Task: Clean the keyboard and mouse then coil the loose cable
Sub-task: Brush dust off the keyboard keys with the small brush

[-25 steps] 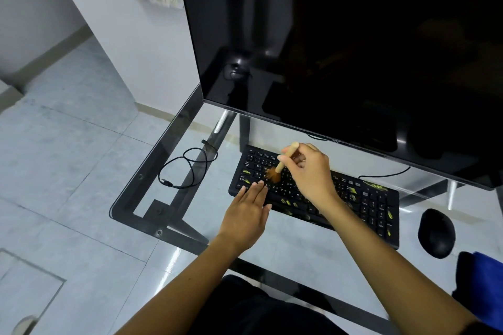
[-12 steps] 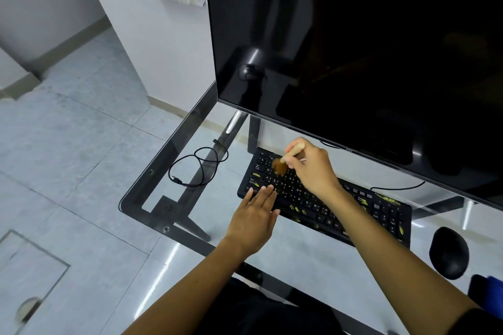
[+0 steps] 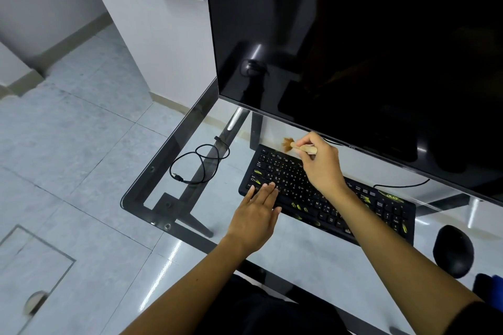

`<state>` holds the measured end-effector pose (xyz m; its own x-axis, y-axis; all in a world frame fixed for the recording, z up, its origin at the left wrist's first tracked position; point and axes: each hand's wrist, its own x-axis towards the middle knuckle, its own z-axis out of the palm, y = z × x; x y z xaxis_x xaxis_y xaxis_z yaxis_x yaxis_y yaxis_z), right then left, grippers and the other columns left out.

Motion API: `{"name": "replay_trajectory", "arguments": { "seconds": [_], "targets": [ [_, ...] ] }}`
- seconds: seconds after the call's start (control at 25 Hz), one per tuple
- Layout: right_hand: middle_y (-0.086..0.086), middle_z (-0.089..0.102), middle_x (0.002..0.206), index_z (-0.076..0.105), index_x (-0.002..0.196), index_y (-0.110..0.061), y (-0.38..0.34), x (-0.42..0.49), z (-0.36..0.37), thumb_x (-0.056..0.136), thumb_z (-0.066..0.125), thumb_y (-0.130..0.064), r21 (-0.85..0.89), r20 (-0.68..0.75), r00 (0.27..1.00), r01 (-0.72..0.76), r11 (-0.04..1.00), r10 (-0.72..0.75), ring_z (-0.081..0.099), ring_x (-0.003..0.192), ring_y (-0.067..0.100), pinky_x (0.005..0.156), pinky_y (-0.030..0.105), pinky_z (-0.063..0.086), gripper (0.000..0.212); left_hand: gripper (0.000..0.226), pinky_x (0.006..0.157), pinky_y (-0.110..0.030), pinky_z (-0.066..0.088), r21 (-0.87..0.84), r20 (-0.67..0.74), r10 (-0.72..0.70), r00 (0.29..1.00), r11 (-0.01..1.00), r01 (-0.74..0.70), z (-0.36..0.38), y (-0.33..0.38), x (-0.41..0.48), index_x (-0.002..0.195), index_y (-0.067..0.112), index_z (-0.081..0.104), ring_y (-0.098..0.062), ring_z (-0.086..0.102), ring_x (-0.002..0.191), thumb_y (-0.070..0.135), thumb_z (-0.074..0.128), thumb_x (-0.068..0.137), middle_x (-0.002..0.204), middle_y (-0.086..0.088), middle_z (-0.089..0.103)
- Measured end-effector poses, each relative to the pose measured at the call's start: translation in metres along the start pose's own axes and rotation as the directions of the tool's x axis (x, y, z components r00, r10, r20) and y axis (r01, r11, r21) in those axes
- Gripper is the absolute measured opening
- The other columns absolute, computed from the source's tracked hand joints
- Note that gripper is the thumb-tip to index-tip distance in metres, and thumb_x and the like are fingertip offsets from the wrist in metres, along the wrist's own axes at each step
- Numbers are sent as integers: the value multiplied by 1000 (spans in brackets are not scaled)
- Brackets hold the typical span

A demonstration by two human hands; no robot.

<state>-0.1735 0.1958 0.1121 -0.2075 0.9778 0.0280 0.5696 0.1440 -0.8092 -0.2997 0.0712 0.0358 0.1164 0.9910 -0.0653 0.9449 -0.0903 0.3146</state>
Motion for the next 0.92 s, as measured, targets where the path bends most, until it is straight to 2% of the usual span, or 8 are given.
{"name": "replay_trajectory", "arguments": {
  "seconds": [0.16,0.32,0.4,0.52,0.68,0.8,0.88,0.92],
  "targets": [
    [5,72,85,62,86,-14,-5,1,8,83,68,-9,94,197,976,-116,989,96,71,78,14,75,29,58,9,62,115,-34,9,-18,6,-8,1000,1000,8,-4,2,-1,142,8,39,-18,35,139,40,13,95,149,-5,40],
    [-4,64,81,60,88,-14,-11,8,7,87,64,-10,27,26,997,-72,997,72,60,70,3,59,7,46,5,61,115,-35,8,-26,-3,-22,1000,999,22,-3,3,0,140,9,41,-18,37,138,39,15,95,148,-5,42],
    [-3,67,82,61,87,-14,-12,7,3,86,65,-8,108,50,997,-71,992,66,63,71,2,64,9,50,8,58,114,-35,11,-18,7,-27,1000,999,27,-2,4,0,139,8,44,-18,39,137,39,18,96,145,-5,45],
    [-11,70,76,62,86,-14,-8,-4,2,84,65,-4,28,297,948,-126,992,112,67,69,5,66,23,54,10,59,114,-34,13,-16,13,-35,999,999,36,-4,6,-1,138,8,45,-18,40,136,39,17,96,144,-6,47],
    [-3,67,85,60,88,-15,-2,-11,-5,89,60,-7,10,15,997,-77,997,77,59,66,7,56,15,46,8,61,114,-33,9,-31,14,-29,999,999,29,-8,7,0,138,6,45,-19,39,137,37,15,95,145,-6,46],
    [0,72,85,62,89,-15,4,-17,-12,87,64,-11,126,150,983,-129,984,109,69,76,12,69,20,54,5,55,111,-34,20,24,37,-44,998,999,43,-6,9,0,130,6,54,-18,49,129,35,23,96,134,-6,57],
    [1,72,85,63,90,-15,10,-22,-13,87,64,-11,35,248,958,-154,988,140,68,76,14,69,23,54,5,58,112,-33,16,23,23,-38,999,999,38,-6,10,0,132,6,51,-18,46,131,36,19,95,137,-7,54],
    [-1,70,85,63,91,-15,13,-23,-13,87,64,-11,-11,206,968,-142,990,141,65,74,11,65,18,50,5,62,113,-32,10,15,9,-28,1000,1000,28,-7,10,0,136,6,46,-18,41,135,38,14,95,142,-7,49]
  ]
}}
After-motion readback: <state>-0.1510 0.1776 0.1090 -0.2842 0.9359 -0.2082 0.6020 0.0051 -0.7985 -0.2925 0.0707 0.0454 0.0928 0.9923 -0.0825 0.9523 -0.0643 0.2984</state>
